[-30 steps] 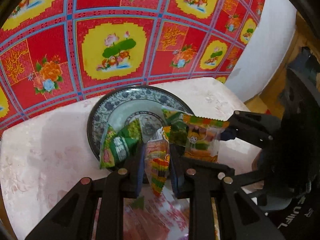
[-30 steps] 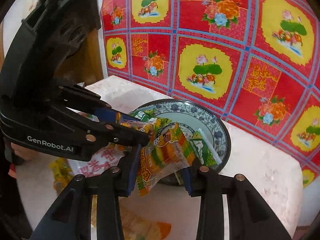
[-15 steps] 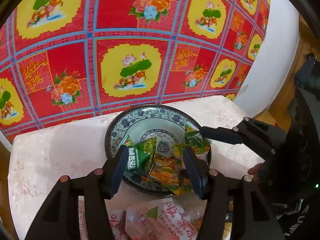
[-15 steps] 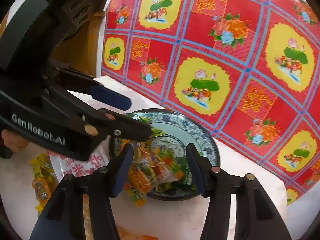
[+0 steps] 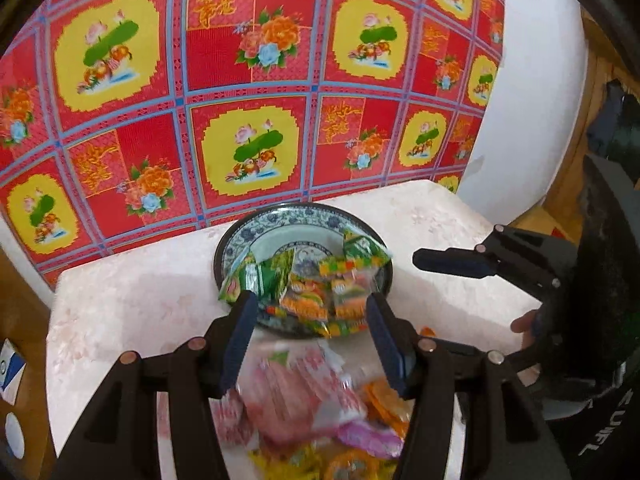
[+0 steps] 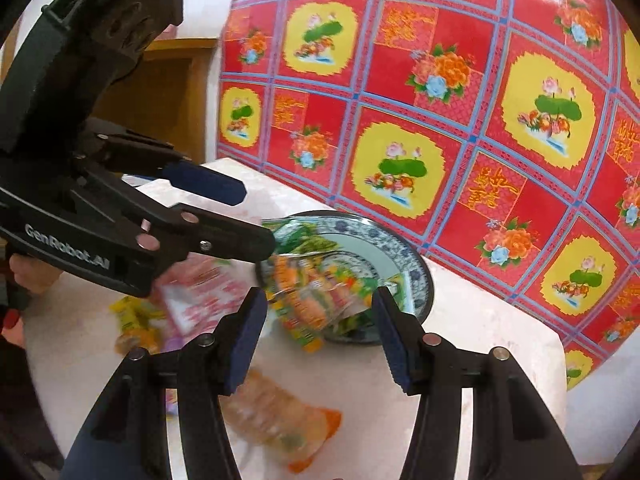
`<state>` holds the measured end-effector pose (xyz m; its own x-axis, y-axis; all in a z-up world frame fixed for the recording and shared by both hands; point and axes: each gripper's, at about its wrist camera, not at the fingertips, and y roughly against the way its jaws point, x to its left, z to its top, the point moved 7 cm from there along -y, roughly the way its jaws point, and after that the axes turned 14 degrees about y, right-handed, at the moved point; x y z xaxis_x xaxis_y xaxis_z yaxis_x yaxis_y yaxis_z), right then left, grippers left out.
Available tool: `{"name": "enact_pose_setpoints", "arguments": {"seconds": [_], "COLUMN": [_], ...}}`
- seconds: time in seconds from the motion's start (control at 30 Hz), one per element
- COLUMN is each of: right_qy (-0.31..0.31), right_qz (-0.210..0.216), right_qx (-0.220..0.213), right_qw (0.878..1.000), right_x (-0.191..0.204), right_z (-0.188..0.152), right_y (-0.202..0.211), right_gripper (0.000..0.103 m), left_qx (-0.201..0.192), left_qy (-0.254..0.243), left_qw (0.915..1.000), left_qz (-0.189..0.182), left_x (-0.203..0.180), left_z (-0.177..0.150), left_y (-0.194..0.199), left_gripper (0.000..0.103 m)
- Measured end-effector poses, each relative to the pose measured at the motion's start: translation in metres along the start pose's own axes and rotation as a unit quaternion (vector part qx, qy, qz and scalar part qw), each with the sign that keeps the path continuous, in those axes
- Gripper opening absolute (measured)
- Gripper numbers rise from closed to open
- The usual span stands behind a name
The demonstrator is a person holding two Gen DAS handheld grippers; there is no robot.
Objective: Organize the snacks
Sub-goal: 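Withdraw both tools from the plate toward the yellow candies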
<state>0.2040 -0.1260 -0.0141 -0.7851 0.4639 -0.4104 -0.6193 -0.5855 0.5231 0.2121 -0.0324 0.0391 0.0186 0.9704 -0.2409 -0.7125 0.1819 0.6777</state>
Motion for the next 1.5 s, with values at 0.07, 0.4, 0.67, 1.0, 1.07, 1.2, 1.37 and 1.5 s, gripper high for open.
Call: {"name": "enact_pose_setpoints", "arguments": {"seconds": [0.07,0.4,0.67,1.0,1.07,1.2,1.37,1.5], "right_qy": [0.002,-0.023,-0.054,-0.103,-0.130,-0.168,-0.174,-0.182], "right_qz": [0.007,0.020,0.023,0.020,0.046,0.050,0.024,0.020], "right_qx": [-0.006,-0.030,-0.039,-0.024,-0.013,-0.018,-0.028,-0.020], "right_qw": [1.000,0.999,0.998,0.994,0.990,0.984,0.984,0.983], "right_x": [0.010,0.036,0.062,0.103,0.110,0.119,0.120,0.113], "right_z": [-0.001,-0.003,-0.014,-0.043,-0.054,-0.069,-0.066,-0.063], "right_y": [0.009,0.052,0.081,0.084,0.075,0.062,0.055,0.045], "right_gripper": [0.056,0.056,0.056,0.056,0.056,0.050,0.043,0.042], "left_qx": [-0.007,-0.043,-0.063,-0.070,-0.068,-0.064,-0.040,-0.035], "left_qy": [-0.001,0.013,-0.007,-0.009,-0.003,0.020,0.079,0.131], "left_qw": [1.0000,0.9990,0.9980,0.9975,0.9975,0.9971,0.9956,0.9907], "left_qz": [0.005,-0.010,0.002,0.012,0.020,0.037,0.030,0.007], "left_x": [-0.001,-0.003,-0.006,-0.003,0.003,0.018,0.047,0.068], "left_z": [-0.008,-0.035,-0.074,-0.129,-0.139,-0.152,-0.148,-0.133], "left_y": [0.008,0.059,0.084,0.085,0.080,0.072,0.063,0.060], "left_gripper": [0.060,0.060,0.060,0.060,0.060,0.039,0.031,0.031]}}
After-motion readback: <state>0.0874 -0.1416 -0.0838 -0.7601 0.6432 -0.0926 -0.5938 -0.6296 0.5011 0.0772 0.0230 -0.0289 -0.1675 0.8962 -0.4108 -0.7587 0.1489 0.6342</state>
